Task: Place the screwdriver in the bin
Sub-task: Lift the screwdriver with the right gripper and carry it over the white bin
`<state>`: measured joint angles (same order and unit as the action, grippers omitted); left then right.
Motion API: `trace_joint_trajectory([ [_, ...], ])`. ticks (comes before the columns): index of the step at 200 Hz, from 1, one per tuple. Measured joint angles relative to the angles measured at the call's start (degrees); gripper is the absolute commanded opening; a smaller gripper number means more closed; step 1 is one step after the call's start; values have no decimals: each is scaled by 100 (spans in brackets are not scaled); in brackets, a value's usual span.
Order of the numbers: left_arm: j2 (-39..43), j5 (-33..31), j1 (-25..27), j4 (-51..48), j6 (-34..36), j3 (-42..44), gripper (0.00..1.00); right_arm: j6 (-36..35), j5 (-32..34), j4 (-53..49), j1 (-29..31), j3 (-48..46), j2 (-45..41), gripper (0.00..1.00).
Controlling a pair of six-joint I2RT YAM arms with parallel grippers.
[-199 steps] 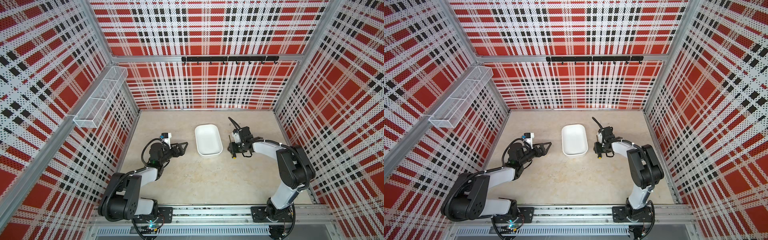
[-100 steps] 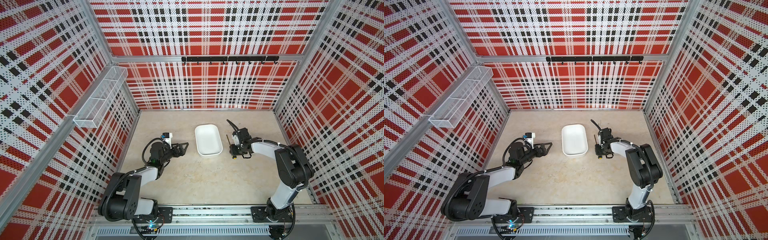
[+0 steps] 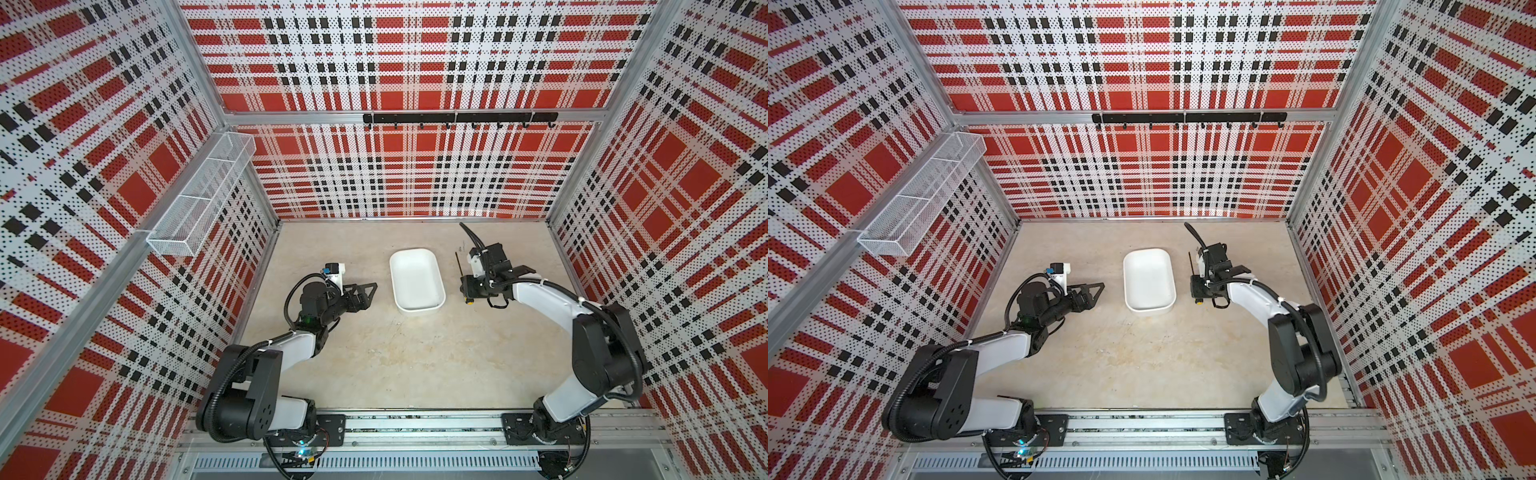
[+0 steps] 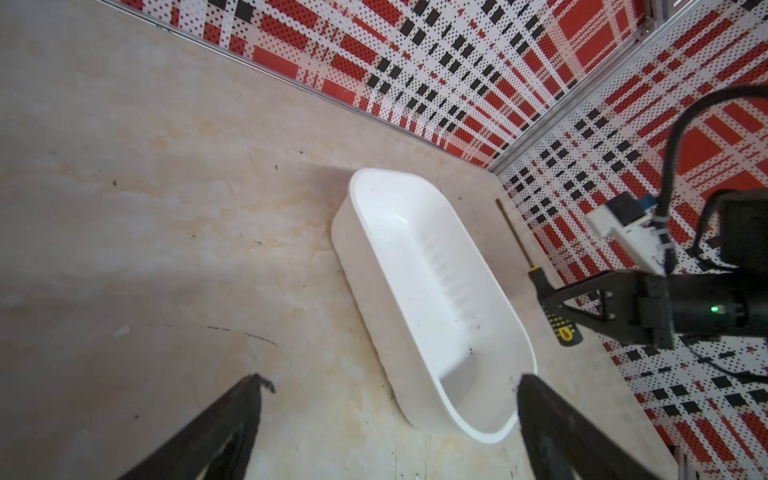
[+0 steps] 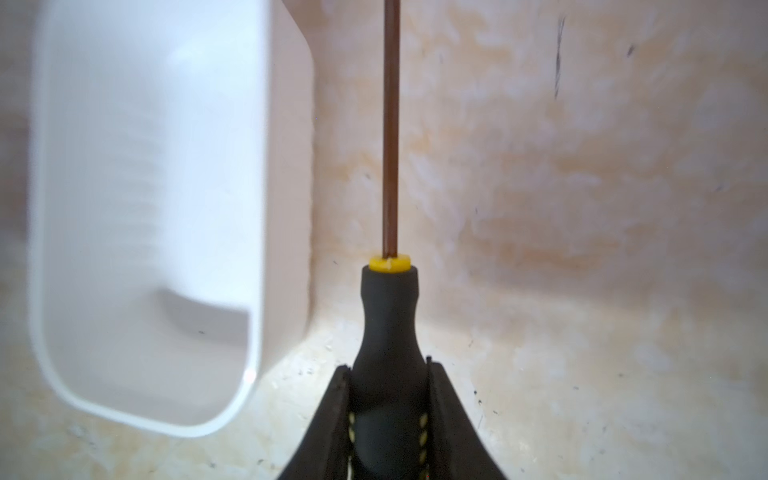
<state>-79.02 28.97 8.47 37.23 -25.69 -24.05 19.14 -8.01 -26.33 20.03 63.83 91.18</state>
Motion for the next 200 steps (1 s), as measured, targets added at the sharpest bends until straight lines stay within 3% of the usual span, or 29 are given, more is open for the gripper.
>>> trace_joint_trajectory([
  [40, -2, -164, 11, -4, 35, -2, 98, 275, 258, 267, 695, 605, -490, 0],
  [86, 4, -356, 33, -17, 72, -74, 98, 798, 857, 538, 1696, 1102, -52, 0],
  [140, 31, -400, 35, -22, 173, -76, 98, 1600, 1209, 385, 1808, 1425, 1038, 0],
  [200, 22, -415, 35, -22, 225, -76, 98, 1836, 1567, -212, 2098, 2181, 1864, 0],
])
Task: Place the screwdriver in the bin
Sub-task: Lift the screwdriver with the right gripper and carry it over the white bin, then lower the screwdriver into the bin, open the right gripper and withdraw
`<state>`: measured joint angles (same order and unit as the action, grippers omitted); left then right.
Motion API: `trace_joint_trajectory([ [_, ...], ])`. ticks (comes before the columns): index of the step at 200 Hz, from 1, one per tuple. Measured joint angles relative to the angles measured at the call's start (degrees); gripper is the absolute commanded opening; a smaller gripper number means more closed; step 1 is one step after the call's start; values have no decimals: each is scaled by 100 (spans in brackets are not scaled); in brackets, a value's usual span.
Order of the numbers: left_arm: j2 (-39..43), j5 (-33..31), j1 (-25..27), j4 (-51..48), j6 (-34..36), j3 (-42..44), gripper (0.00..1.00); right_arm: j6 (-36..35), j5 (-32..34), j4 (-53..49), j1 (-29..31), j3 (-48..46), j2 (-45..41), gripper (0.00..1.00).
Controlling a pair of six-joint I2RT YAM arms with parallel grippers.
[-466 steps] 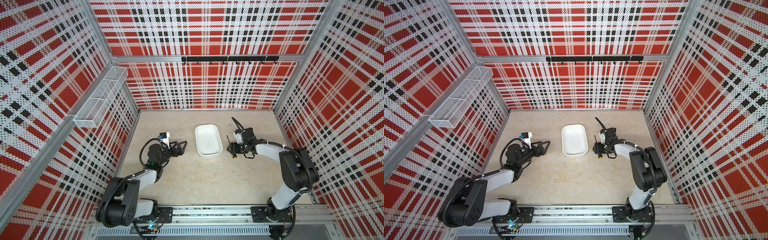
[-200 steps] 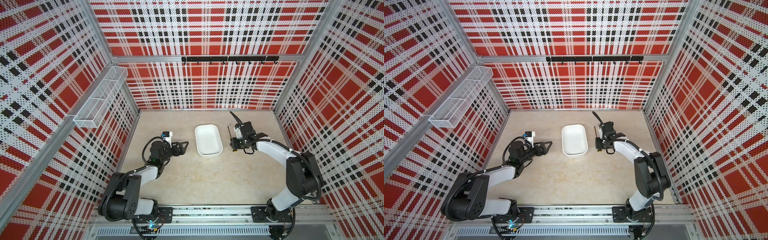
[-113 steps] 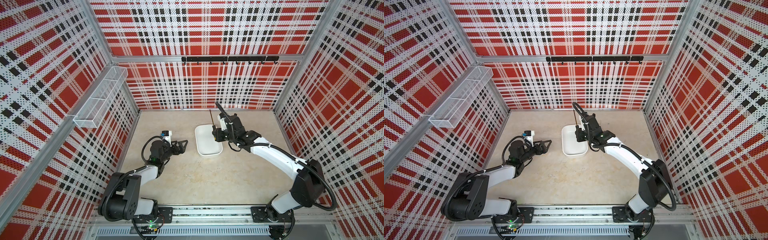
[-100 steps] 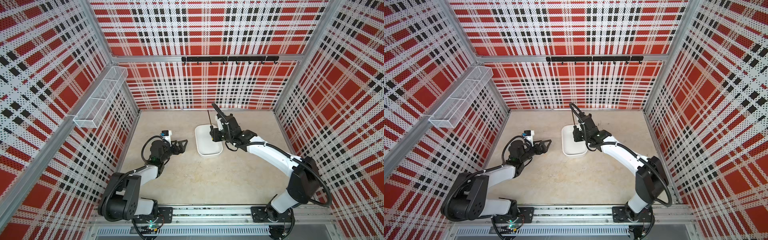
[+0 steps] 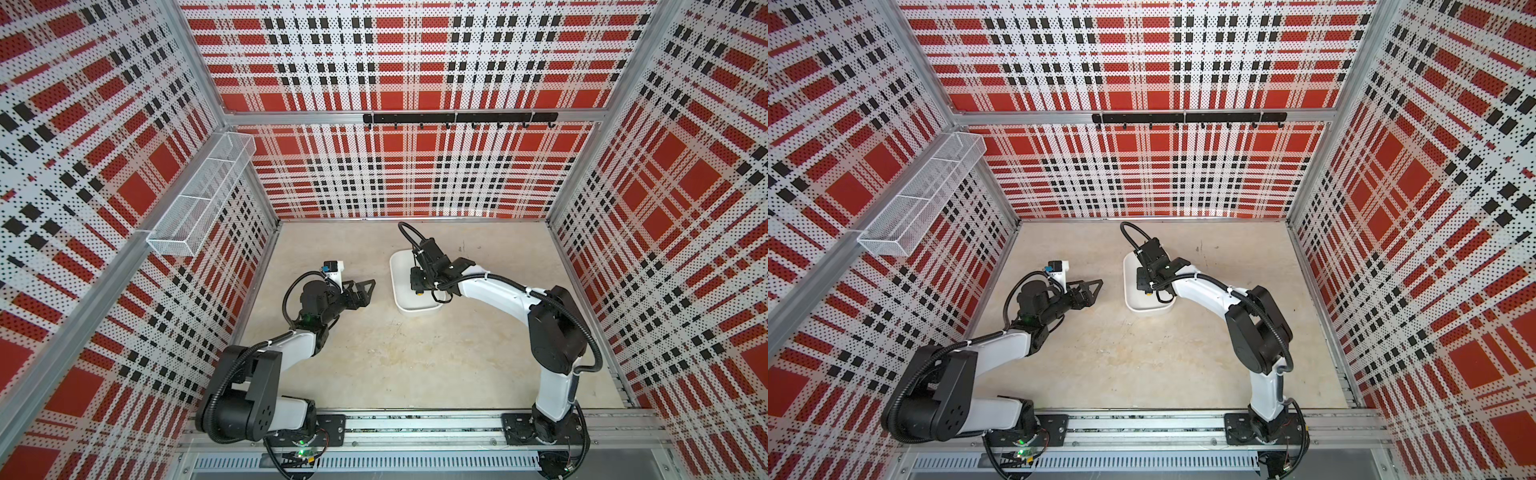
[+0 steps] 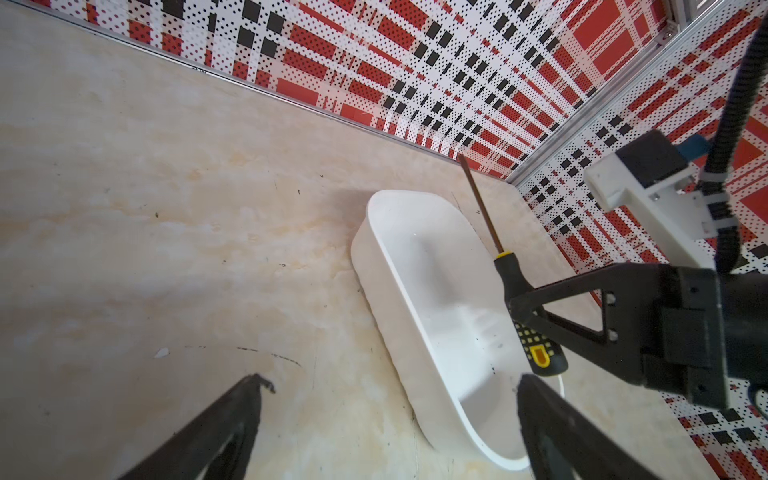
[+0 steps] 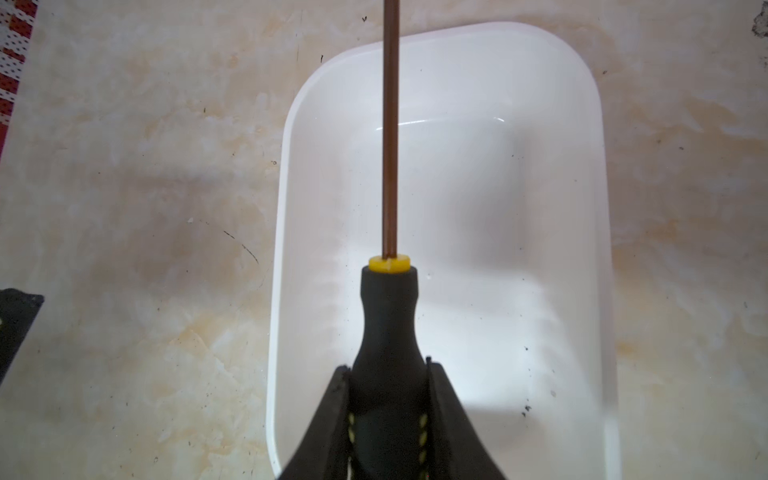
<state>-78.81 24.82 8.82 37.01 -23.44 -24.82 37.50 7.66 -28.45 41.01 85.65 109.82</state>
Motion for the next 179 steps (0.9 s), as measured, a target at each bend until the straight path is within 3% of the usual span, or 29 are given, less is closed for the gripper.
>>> trace_joint_trajectory([
  [145, -116, -24, 0, -4, 81, -2, 98, 144, 247, -398, 50, 264, 898, 0],
  [179, -114, -24, 0, -26, 81, -4, 98, 155, 245, -455, 50, 306, 1014, 9],
])
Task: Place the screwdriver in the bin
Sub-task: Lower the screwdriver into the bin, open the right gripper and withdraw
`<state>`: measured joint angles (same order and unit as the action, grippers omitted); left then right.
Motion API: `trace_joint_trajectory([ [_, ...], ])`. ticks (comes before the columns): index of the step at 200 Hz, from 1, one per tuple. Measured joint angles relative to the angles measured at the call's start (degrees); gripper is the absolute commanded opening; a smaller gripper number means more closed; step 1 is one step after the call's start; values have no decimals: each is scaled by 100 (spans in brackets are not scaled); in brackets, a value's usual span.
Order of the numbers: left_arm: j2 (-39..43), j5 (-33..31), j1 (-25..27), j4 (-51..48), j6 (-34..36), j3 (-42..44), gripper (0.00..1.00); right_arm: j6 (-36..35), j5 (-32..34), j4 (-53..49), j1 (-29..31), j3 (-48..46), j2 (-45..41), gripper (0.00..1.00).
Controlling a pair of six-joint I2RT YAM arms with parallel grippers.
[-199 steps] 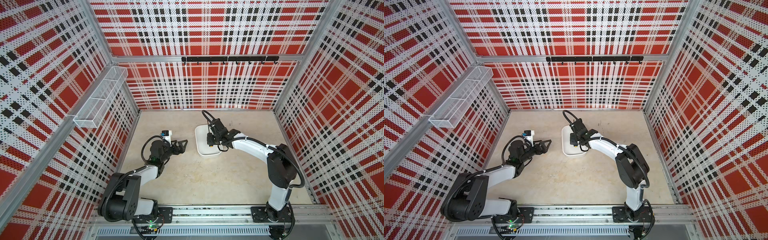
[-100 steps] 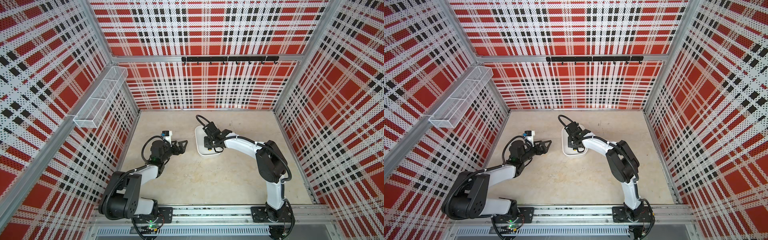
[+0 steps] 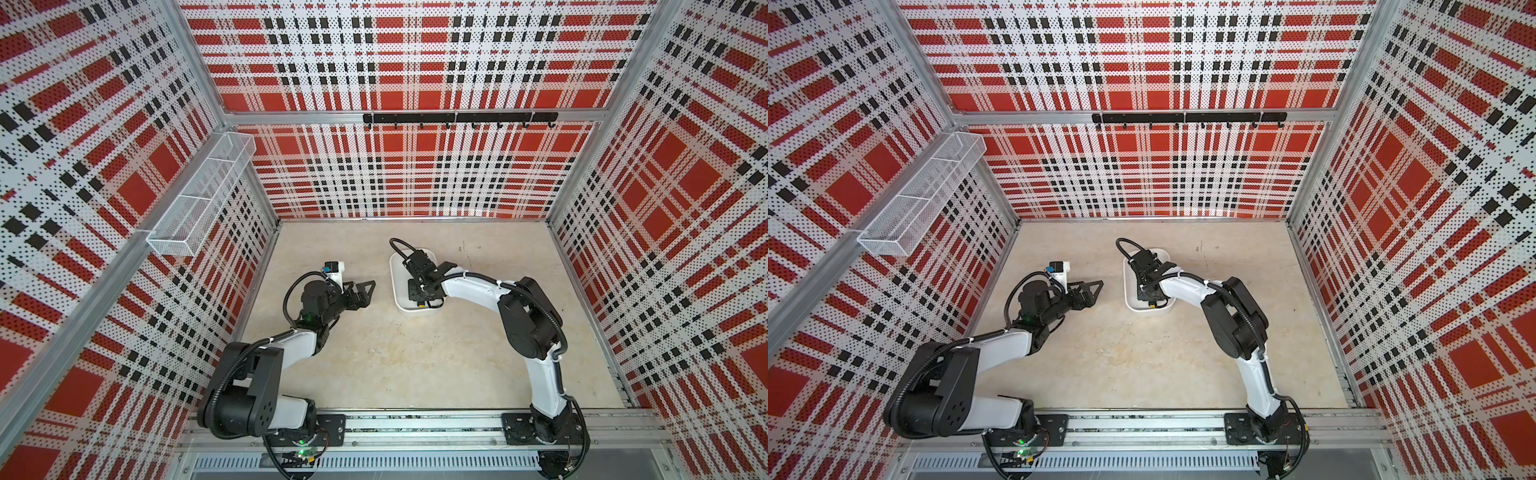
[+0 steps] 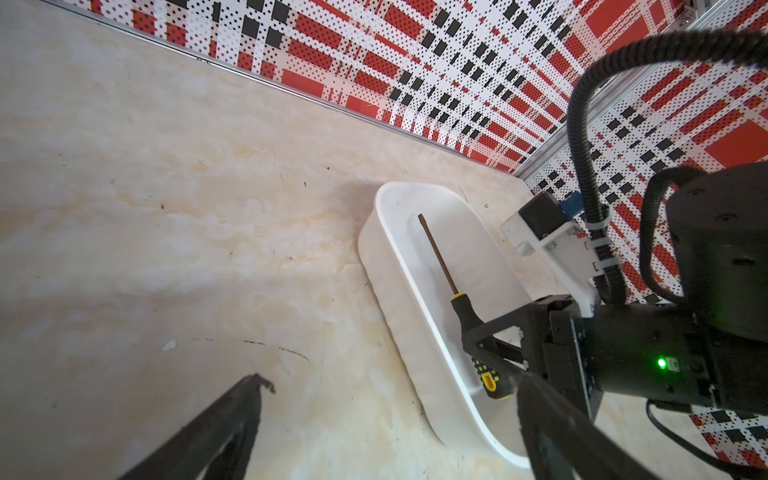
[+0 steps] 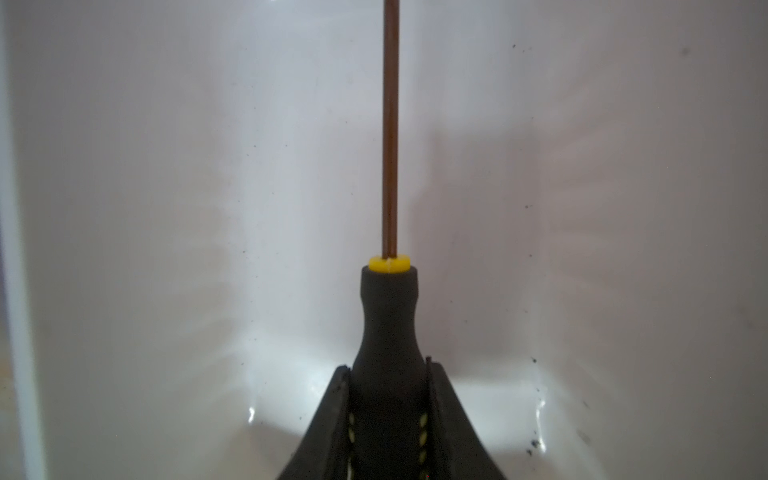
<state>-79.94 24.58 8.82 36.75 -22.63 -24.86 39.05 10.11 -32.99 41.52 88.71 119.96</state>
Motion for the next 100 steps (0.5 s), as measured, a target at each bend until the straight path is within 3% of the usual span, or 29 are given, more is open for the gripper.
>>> trace_joint_trajectory([
  [100, 2, 0, 0, -42, 17, 0, 98, -2, 0, -15, 0, 92, 210, 39],
])
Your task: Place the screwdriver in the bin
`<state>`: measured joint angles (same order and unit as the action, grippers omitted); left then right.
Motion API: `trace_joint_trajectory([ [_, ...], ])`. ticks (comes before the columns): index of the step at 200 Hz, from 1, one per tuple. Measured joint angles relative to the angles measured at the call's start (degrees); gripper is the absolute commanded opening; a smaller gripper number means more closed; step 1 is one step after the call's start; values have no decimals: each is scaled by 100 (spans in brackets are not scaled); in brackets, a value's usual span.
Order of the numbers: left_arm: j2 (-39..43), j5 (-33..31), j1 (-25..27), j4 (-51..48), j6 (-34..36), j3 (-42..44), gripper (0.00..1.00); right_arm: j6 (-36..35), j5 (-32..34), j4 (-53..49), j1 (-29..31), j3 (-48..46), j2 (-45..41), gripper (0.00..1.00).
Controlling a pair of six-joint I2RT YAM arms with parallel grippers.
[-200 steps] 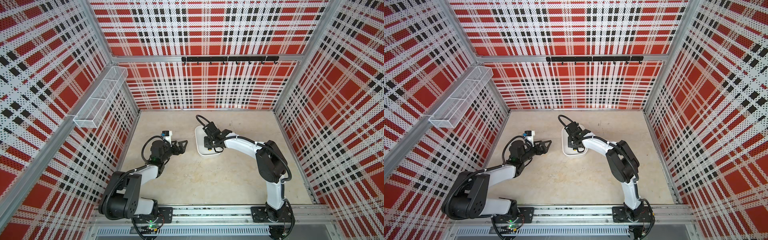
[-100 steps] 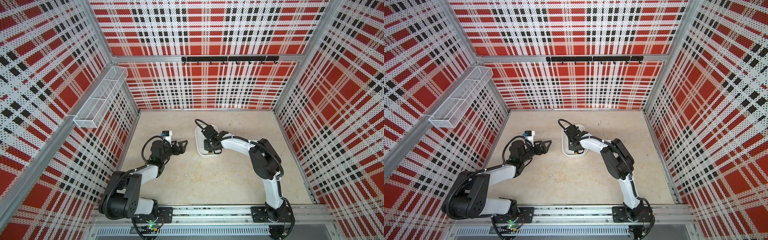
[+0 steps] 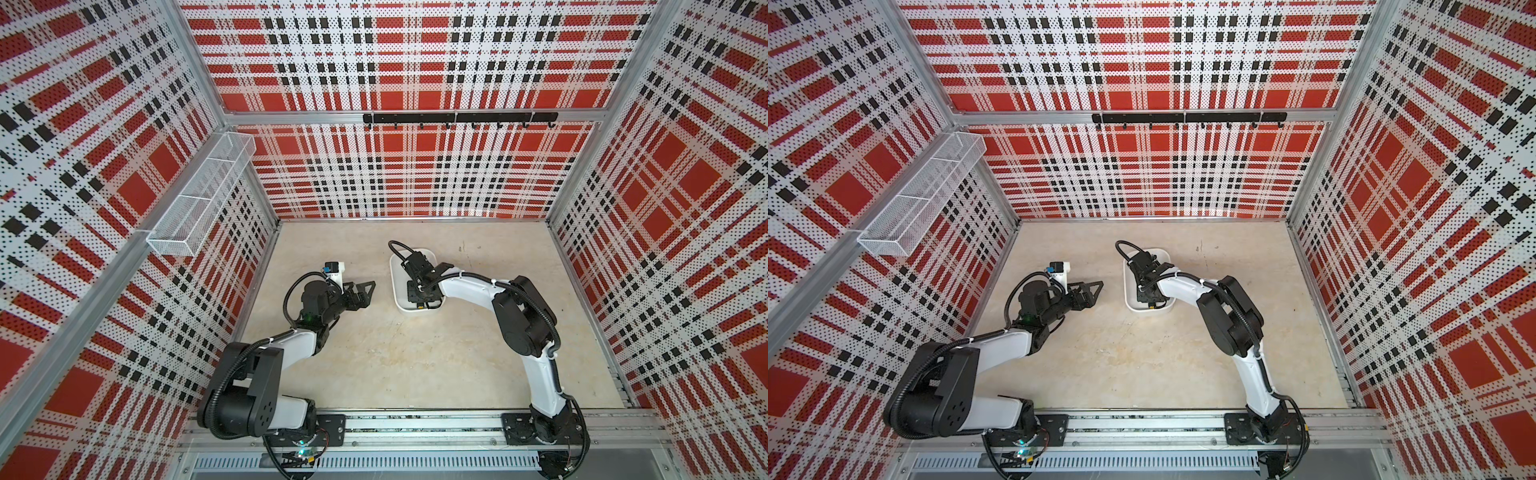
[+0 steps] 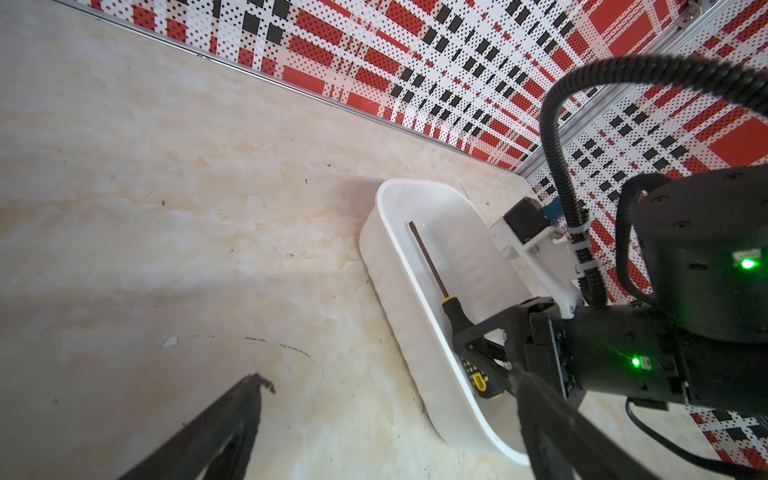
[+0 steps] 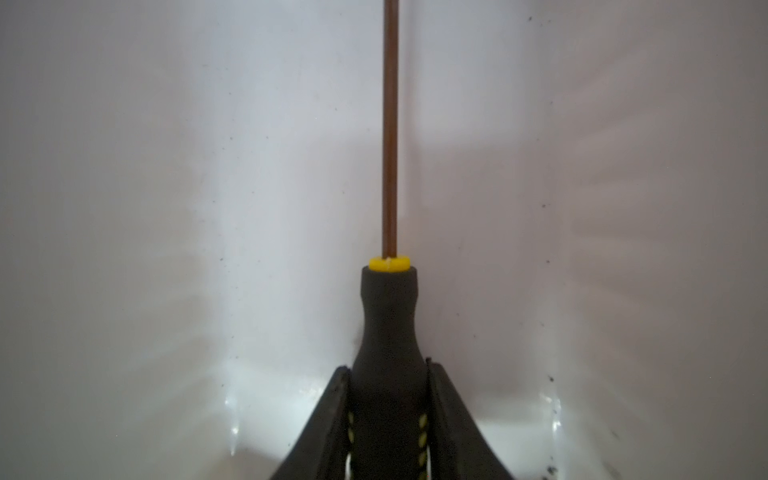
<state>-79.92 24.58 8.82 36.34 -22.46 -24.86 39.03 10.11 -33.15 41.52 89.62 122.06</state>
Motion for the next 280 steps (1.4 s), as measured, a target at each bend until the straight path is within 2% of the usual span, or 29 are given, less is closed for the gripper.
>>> trace_joint_trajectory([
  [14, 0, 0, 0, 0, 0, -2, 98, 0, -2, 0, 0, 0, 0, 44],
  [88, 44, -70, 0, -13, 0, 0, 98, -22, -4, -11, 0, 2, -37, 51],
  [147, 229, -588, -177, -105, -9, 0, 98, -297, -13, -20, 0, -96, -979, 55],
  [175, 542, -916, -321, -219, 24, 0, 98, -710, 39, 319, 2, -890, -2116, 56],
  [221, 1113, -1506, -662, -229, 197, 57, 98, -1504, 621, 1029, -120, -2743, -4538, 61],
  [243, 1193, -1707, -863, -208, 227, 140, 98, -1751, 811, 1239, -649, -3488, -5633, 63],
  [268, 1193, -1864, -1051, -195, 286, 214, 98, -2037, 1104, 1582, -1346, -4395, -6815, 78],
  [280, 1158, -1882, -1132, -129, 332, 234, 98, -2225, 1257, 1821, -1604, -4889, -7407, 82],
])
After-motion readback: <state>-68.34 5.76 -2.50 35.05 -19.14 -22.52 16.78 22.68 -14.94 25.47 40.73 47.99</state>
